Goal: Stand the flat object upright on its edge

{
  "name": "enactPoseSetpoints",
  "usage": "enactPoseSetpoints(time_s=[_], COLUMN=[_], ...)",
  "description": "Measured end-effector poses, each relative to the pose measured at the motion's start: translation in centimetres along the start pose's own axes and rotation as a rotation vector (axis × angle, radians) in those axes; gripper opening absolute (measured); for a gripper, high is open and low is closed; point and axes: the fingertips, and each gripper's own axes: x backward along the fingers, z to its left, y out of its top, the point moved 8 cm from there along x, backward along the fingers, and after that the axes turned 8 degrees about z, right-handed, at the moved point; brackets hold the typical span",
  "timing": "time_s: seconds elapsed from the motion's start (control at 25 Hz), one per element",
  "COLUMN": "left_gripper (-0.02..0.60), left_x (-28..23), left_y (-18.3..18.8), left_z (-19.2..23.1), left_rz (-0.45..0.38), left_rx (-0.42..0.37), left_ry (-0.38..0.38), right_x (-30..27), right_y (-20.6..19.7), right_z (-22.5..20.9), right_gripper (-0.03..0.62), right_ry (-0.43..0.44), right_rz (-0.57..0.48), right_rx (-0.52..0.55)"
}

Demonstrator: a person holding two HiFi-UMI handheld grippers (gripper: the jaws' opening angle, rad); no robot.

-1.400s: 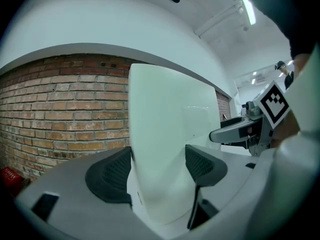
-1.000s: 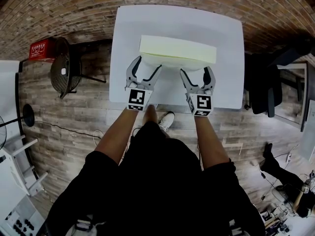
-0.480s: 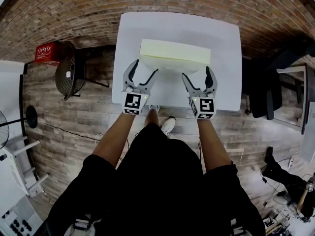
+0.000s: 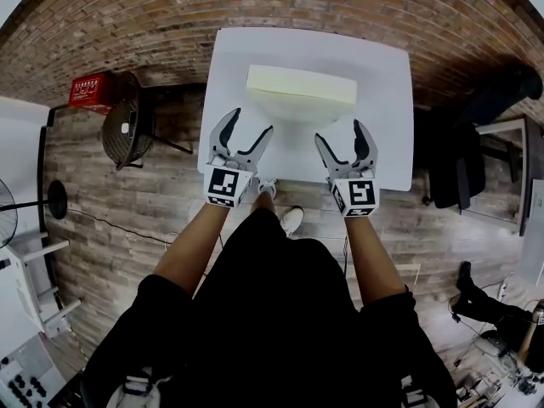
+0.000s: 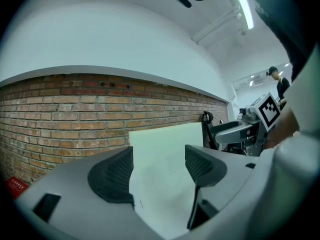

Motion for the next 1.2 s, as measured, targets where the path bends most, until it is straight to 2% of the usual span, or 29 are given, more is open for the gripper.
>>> enactPoseSetpoints(time_s=[0.2,0.36,0.48,0.6,0.8,0.96,1.2], left_gripper=[0.326,0.242,0.184,0.118,0.048,0.020,0.018], left_x=[2.0,3.0,3.7,4.6,5.5,6.3,6.8], left_y=[1.9,3.1,4.2,5.8,7.8,9.2,10.3], left_z=[-0.8,-1.3,-1.7,-1.8,-1.8,-1.7,-1.3], left_rz=[-0.012,-0.025,-0.034,-0.052,-0.078,-0.089,-0.089], left_rx=[-0.020,-0.027,-0.038,-0.026,0.003,0.007,0.009], left_ry=[-0.021,-0.086,-0.157,-0.219,-0.298,-0.323,-0.324], right_x=[1.1,1.3,1.8,2.2,3.7,5.2,6.2], right_y=[2.0,3.5,5.2,7.8,11.2,12.5,12.8], right_z=[1.6,2.8,3.6,4.6,6.0,6.6,6.8], right_gripper=[0.353,0.304,0.238,0.172,0.008,0.006,0.006], right_ry=[0.053,0.101,0.122,0.127,0.162,0.193,0.220], right_rz=[-0.010,0.001,-0.002,-0.063,-0.115,-0.123,-0.101], right_rx=[0.028,0.028,0.027,0.001,-0.039,-0.068,-0.053])
